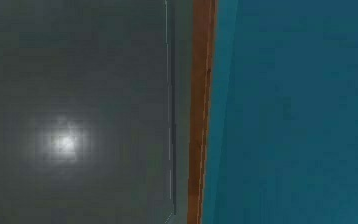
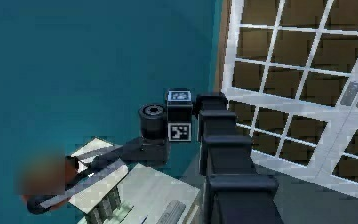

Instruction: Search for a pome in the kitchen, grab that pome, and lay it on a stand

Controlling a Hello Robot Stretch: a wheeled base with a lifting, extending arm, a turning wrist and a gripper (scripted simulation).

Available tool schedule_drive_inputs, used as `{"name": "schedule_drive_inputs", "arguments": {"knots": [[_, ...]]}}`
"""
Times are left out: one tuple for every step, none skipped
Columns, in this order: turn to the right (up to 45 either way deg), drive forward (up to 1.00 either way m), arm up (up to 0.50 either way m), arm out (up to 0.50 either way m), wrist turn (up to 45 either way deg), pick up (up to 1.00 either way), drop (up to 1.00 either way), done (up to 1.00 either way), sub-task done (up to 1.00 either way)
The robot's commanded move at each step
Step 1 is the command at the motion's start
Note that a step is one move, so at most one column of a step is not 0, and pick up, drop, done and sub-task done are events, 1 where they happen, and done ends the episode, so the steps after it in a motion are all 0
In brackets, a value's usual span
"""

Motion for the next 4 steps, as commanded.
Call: {"name": "schedule_drive_inputs", "arguments": {"knots": [[0.0, 0.0, 0.0, 0.0, 45.0, 0.0, 0.0, 0.0, 0.0], [0.0, 0.0, -0.1, 0.0, 0.0, 0.0, 0.0, 0.0, 0.0], [0.0, 0.0, -0.32, 0.0, 0.0, 0.0, 0.0, 0.0, 0.0], [0.0, 0.0, 0.0, 0.0, 0.0, 0.0, 1.0, 0.0, 0.0]]}}
